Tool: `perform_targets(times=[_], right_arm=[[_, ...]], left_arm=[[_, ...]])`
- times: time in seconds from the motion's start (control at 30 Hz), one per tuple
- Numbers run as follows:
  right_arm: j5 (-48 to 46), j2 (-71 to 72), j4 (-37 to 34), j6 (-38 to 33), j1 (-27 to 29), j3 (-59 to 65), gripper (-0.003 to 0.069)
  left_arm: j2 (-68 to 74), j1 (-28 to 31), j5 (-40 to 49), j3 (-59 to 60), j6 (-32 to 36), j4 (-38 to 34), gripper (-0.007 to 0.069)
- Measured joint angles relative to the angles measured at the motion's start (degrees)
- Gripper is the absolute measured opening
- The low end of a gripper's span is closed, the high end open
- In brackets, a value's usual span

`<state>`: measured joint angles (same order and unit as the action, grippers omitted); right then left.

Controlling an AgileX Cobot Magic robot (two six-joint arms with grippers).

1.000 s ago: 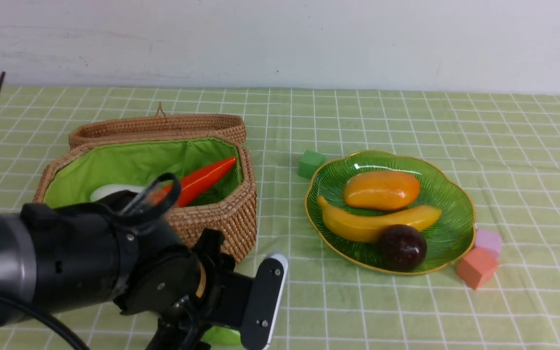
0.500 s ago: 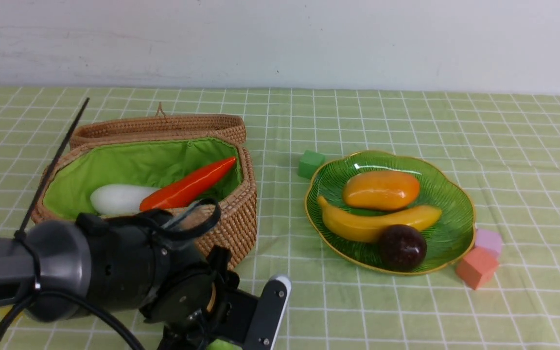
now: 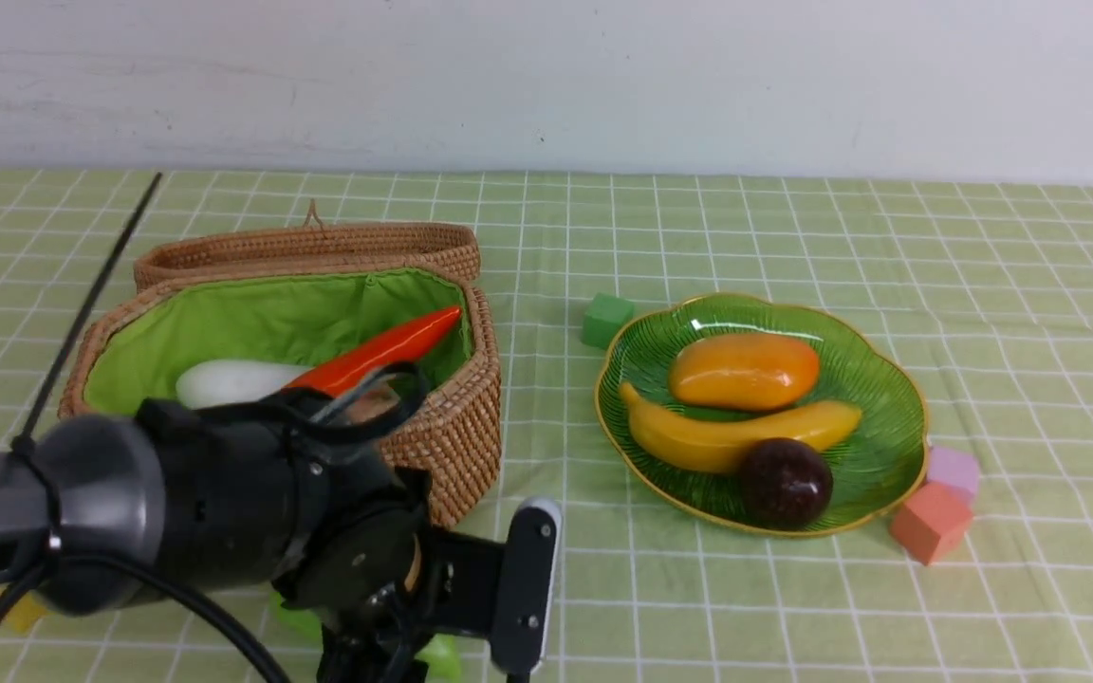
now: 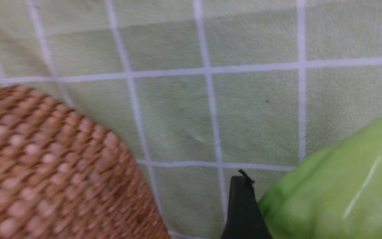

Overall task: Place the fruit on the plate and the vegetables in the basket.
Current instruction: Take a chayote with your left arm and place it on the basket on the left.

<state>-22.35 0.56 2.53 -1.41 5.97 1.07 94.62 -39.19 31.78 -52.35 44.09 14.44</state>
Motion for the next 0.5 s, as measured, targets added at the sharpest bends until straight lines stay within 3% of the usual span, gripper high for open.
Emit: perform_targets(times=[0.17, 0.4, 0.5], right_arm=[[0.0, 0.0, 0.0, 0.0, 0.0, 0.0, 0.0240], [0.0, 0.0, 0.0, 0.0, 0.0, 0.0, 0.0240], [0.0, 0.0, 0.0, 0.0, 0.0, 0.0, 0.0240]], left_arm=[[-7.2, 0.0, 0.8, -1.5, 1.1, -7.0, 0.0437], [-19.2, 0.2, 2.9, -5.4, 8.4, -22.2, 0.0437], [-20.9, 4.5, 4.5, -9.2, 9.1, -23.5, 0.0437]])
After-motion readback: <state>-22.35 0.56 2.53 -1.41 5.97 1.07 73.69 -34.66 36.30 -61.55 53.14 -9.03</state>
